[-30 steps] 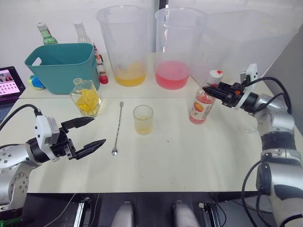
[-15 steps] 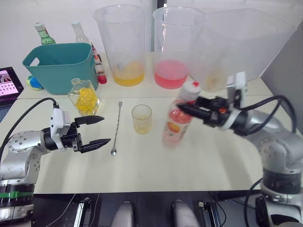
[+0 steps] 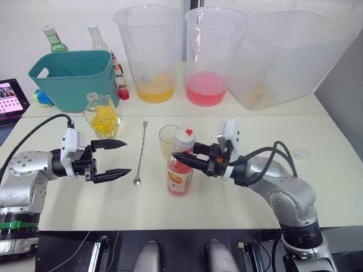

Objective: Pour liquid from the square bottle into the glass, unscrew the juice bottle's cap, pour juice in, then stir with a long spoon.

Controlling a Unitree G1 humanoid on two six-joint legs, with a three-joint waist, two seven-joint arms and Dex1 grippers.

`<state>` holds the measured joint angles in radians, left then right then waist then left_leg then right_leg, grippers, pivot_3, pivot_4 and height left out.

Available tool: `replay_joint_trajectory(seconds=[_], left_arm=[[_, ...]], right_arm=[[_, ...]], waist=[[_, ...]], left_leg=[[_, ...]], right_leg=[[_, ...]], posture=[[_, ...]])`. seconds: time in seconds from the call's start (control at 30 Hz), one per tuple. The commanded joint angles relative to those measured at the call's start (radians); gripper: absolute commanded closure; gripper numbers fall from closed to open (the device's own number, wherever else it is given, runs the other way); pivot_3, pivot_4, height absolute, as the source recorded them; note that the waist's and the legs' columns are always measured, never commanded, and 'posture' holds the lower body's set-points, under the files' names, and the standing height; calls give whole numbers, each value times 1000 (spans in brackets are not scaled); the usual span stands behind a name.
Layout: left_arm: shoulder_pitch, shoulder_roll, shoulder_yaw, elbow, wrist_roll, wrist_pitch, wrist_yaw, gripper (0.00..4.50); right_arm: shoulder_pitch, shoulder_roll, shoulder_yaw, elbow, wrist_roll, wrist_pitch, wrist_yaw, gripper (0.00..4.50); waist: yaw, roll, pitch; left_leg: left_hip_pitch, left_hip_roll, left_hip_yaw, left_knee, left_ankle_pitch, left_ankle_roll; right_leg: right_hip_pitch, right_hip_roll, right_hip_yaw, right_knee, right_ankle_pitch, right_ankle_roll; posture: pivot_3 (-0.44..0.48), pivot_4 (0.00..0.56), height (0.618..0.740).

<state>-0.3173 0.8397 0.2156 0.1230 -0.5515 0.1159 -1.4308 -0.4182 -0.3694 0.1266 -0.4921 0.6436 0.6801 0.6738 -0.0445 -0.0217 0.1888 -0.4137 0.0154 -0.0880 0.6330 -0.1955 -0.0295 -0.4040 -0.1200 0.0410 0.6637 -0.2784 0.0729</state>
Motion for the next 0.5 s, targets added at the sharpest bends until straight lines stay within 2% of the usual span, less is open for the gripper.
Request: replay_joint_trajectory(seconds=[0.03,0.07,0.1,0.33,0.4,0.5], left_arm=[[-3,24,27,-34,-24,24,-4,0],[1,27,31,-40,-32,36,-7,0],[5,36,39,-43,-37,47,-13,0],[25,75,79,-52,-52,74,-24,0],[35,73,84,-76,-61,85,-13,0],[51,72,115,-143,-128,165,21,0]], right_arm=[[-13,9,-6,-12,1,-43,14,3311],[-15,5,-3,-10,-5,-46,17,3311],[-16,1,-2,-9,-5,-44,22,2521],[-27,-63,-37,-9,41,-30,99,173],[-48,-92,-39,21,28,-49,139,55],[-105,-158,-28,90,15,-88,279,55]], waist=[[0,0,0],[0,0,0],[0,0,0],[0,0,0],[1,0,0],[1,-1,0]], left_leg=[[0,0,0,0,0,0],[0,0,0,0,0,0],[0,0,0,0,0,0],[0,1,0,0,0,0],[0,1,0,0,0,0],[0,1,0,0,0,0]], right_leg=[[0,0,0,0,0,0],[0,0,0,0,0,0],[0,0,0,0,0,0],[0,1,0,0,0,0],[0,1,0,0,0,0],[0,1,0,0,0,0]], posture=[[0,150,740],[0,150,740],[0,150,740],[0,150,740],[0,150,740],[0,150,740]])
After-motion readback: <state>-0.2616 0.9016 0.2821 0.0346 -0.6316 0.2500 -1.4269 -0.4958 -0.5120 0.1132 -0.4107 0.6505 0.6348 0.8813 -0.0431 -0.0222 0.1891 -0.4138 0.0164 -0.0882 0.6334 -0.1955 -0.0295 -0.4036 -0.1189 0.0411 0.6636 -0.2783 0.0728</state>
